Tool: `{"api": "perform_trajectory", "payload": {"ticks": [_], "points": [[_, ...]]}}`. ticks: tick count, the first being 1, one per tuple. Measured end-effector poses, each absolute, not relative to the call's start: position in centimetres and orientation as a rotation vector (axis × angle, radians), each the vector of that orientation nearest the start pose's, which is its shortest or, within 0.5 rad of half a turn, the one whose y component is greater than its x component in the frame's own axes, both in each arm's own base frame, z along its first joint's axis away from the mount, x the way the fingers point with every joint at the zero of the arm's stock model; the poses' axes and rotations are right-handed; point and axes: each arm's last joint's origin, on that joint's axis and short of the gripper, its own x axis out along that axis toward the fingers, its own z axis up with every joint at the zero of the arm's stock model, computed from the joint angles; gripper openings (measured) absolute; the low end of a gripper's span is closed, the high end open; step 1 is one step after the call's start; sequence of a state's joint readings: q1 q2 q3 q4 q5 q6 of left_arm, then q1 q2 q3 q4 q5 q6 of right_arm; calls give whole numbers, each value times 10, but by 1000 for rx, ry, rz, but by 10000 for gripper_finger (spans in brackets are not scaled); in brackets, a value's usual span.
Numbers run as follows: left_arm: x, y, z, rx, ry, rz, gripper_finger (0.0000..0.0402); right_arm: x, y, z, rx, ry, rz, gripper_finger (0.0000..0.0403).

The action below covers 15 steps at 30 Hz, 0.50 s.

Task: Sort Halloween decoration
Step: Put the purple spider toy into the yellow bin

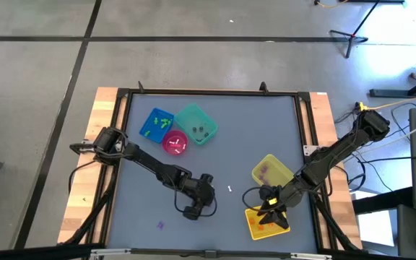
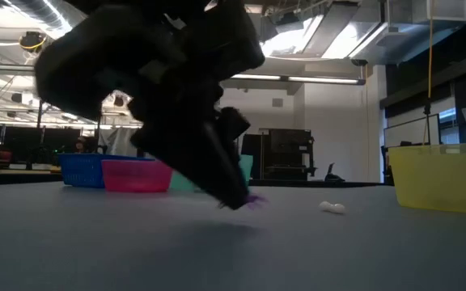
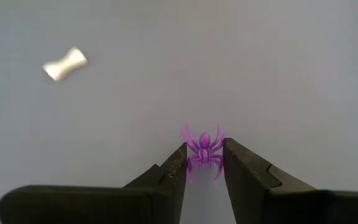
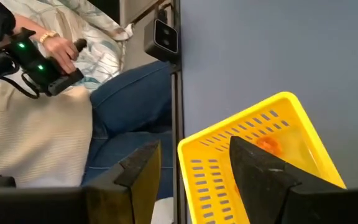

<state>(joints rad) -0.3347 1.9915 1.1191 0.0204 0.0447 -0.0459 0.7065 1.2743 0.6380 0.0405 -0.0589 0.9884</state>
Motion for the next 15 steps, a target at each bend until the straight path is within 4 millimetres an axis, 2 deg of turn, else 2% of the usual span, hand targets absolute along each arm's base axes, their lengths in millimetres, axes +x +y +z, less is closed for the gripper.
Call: {"api": "perform_trajectory", "payload": {"ticks": [9, 15], "points": [[383, -128, 131, 103, 721, -232, 84, 195, 166, 205, 713, 827, 335, 189], [392, -119, 140, 91, 608, -160, 84, 196, 166, 206, 712, 803, 315, 189]]}}
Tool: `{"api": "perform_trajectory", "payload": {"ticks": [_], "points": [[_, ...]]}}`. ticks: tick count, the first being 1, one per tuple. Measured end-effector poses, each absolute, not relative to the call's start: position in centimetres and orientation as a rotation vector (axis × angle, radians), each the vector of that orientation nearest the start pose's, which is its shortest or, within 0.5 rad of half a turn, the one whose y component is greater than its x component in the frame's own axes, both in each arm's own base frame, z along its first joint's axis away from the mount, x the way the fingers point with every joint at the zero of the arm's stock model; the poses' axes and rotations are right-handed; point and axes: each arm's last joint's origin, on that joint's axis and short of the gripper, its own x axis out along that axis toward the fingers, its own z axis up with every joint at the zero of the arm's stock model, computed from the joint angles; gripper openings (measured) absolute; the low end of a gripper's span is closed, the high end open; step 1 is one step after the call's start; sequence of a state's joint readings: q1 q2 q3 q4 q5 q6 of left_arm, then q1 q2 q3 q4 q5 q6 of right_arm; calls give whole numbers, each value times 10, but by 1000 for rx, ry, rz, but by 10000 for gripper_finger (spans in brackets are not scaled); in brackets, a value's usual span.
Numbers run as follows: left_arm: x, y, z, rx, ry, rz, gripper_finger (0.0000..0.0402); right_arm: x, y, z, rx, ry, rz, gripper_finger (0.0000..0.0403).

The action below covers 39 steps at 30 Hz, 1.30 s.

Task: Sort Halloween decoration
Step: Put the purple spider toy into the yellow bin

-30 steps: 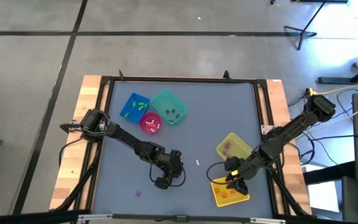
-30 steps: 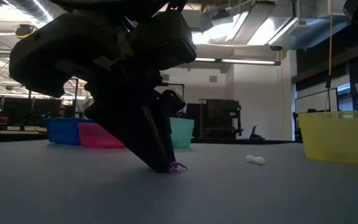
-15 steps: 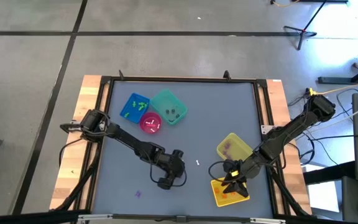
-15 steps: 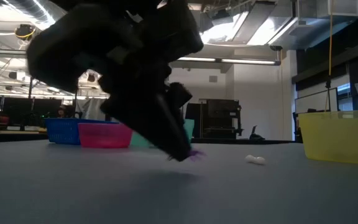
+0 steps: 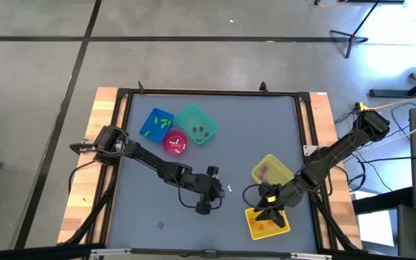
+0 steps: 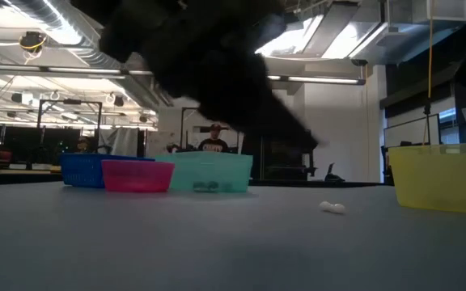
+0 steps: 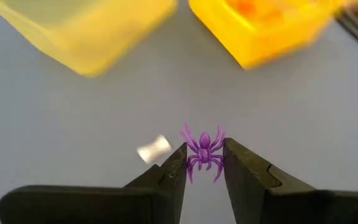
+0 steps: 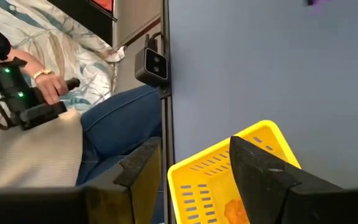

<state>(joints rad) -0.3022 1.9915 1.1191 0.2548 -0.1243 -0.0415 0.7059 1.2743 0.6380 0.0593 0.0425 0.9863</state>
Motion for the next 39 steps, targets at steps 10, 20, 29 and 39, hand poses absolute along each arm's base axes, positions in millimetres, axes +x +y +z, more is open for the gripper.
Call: {"api": "perform_trajectory", "payload": {"ticks": [10, 20, 29, 39], "points": [[412, -95, 166, 28, 309, -40, 84, 196, 164, 228, 599, 736, 468, 189], [420, -77, 191, -31, 43, 1, 84, 201, 142, 279, 433, 480, 570, 189], [434, -75, 212, -17, -53, 34, 84, 207, 121, 316, 328, 299, 547, 189], [489, -78, 194, 20, -81, 48, 84, 209, 118, 337, 272, 216, 550, 189]]}}
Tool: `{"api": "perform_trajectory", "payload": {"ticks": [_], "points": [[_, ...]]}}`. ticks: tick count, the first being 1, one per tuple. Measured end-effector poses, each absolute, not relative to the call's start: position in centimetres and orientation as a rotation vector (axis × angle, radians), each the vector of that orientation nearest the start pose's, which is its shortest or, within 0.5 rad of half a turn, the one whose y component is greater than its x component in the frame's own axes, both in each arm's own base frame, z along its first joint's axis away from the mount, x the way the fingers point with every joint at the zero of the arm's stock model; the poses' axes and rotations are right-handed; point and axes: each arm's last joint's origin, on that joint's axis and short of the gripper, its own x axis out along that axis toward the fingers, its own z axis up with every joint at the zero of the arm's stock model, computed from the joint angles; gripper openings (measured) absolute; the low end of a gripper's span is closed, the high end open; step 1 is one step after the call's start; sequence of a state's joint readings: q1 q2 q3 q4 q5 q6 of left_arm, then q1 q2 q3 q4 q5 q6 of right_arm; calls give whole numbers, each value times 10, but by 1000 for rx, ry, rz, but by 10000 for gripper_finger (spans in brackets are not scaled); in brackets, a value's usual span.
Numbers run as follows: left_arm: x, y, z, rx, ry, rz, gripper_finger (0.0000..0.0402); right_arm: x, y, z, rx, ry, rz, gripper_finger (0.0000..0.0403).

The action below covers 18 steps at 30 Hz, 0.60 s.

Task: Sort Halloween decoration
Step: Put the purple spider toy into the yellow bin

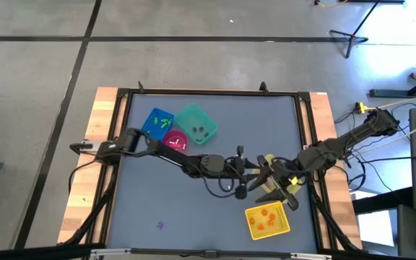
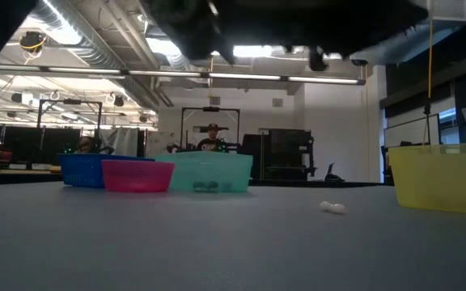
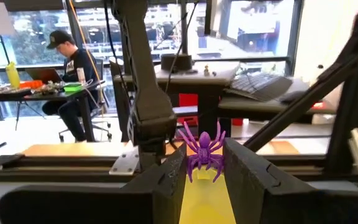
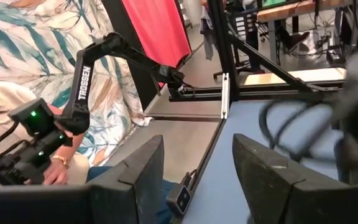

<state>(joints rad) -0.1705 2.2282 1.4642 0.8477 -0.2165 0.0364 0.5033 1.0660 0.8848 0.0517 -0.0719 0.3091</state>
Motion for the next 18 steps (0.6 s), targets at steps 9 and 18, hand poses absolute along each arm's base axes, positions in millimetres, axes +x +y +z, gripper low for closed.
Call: {"api": "perform_trajectory", "payload": {"ticks": [9, 18], "points": [[516, -74, 155, 29, -37, 64, 84, 209, 117, 333, 254, 257, 543, 189], [517, -73, 131, -18, 54, 72, 97, 208, 117, 328, 243, 298, 527, 189]]}}
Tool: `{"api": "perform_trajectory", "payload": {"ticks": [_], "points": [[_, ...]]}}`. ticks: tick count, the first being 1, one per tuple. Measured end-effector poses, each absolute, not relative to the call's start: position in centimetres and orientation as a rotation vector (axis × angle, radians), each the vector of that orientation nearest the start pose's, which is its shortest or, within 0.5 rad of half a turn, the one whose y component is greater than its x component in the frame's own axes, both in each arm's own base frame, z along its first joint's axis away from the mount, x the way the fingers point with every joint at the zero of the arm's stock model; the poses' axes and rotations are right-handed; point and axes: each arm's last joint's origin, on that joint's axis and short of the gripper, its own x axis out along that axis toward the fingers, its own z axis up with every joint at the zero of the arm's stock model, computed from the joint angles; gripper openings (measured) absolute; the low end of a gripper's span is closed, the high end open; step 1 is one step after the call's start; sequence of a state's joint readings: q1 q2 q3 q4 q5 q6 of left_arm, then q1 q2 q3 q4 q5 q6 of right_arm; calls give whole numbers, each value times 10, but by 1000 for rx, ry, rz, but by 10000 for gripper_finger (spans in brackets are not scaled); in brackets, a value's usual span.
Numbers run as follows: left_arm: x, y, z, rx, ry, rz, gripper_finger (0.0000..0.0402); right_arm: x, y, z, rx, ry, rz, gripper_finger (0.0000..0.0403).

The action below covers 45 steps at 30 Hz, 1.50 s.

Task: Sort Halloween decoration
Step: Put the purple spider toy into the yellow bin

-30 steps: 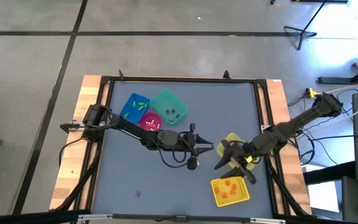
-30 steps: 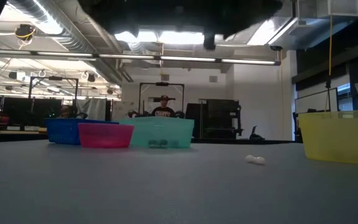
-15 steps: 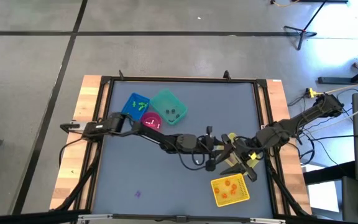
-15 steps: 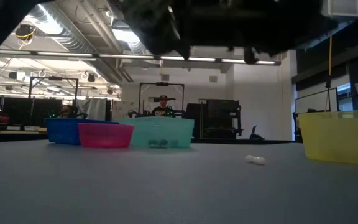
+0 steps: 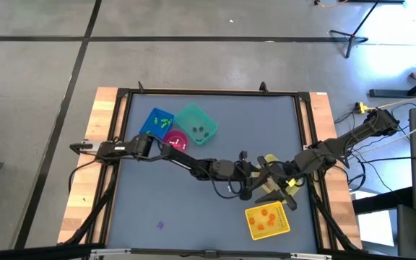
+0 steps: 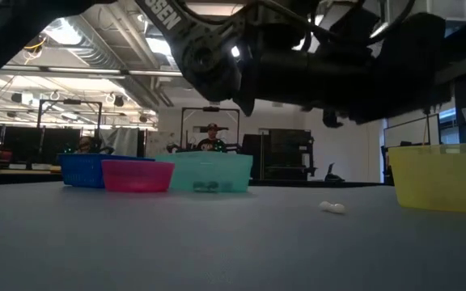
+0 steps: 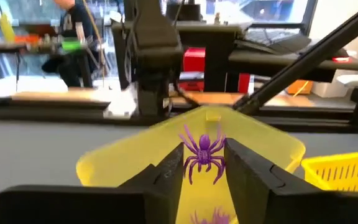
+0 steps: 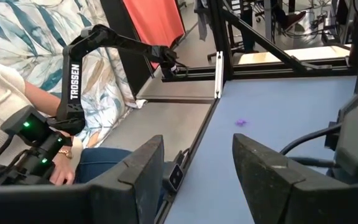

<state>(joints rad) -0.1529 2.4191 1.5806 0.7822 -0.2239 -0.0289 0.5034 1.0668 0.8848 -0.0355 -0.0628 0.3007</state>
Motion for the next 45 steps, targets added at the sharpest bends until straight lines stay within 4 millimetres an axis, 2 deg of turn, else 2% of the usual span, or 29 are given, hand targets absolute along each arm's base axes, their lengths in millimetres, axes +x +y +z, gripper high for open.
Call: {"api": "perform_trajectory", "payload": {"ticks": [4, 9, 15, 21, 25, 32, 38, 41, 45], "points": [[517, -73, 129, -85, 70, 82, 129, 208, 117, 328, 243, 299, 525, 189], [517, -73, 127, -84, 90, 82, 170, 208, 117, 328, 242, 302, 524, 189], [517, -72, 128, -50, 104, 72, 183, 208, 117, 328, 241, 306, 524, 189], [513, -72, 165, 97, 84, 69, 183, 208, 117, 326, 238, 322, 522, 189], [504, -74, 188, 120, 182, 55, 183, 208, 117, 326, 238, 320, 523, 189], [468, -81, 236, 151, 443, 20, 183, 208, 116, 326, 237, 318, 514, 189], [430, -101, 264, 138, 621, -25, 183, 209, 115, 326, 231, 310, 455, 189], [411, -115, 268, 51, 730, -16, 183, 209, 114, 326, 227, 307, 423, 189], [386, -140, 263, -151, 900, 52, 183, 210, 113, 325, 225, 303, 399, 189]]}}
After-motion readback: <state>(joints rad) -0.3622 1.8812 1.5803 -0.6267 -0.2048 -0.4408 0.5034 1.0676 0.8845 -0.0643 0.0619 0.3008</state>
